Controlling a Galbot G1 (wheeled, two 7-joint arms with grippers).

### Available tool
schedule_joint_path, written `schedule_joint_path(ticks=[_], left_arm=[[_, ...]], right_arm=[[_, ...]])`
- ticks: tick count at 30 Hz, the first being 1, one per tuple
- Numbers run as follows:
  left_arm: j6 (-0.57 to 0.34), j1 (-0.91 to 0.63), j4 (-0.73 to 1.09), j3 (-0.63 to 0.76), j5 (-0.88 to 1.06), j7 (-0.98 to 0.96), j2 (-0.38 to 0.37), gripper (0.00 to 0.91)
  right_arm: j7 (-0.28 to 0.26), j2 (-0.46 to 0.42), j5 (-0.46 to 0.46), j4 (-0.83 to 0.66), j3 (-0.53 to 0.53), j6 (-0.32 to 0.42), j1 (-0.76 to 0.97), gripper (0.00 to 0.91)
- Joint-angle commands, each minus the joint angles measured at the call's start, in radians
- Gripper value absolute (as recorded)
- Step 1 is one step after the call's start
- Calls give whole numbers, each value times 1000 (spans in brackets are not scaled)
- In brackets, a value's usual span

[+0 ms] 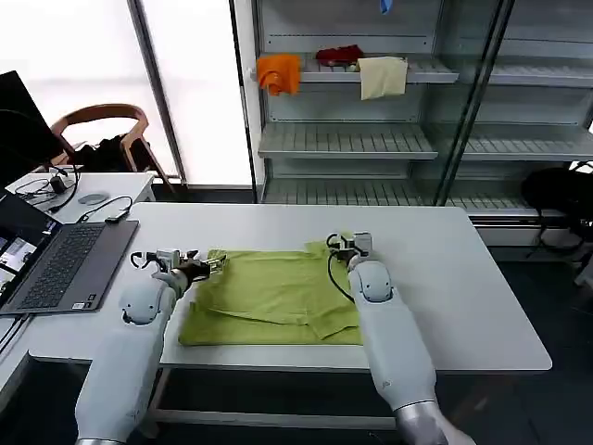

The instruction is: Fold and organize the clothes.

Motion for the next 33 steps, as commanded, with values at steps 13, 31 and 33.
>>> schedule_joint_path(ticks=[13,31,33], left_arm=[[0,0,4,5,4,27,-4,0],[-2,82,-183,-59,-149,-2,30,0],[-2,118,-214,-73,-168,-1,41,0]], right_arm=[[-25,-5,-13,69,-21,-5,-20,0],[40,-59,189,363,-30,-8,-157,0],[47,-71,208,440,-33,-9,-204,0]])
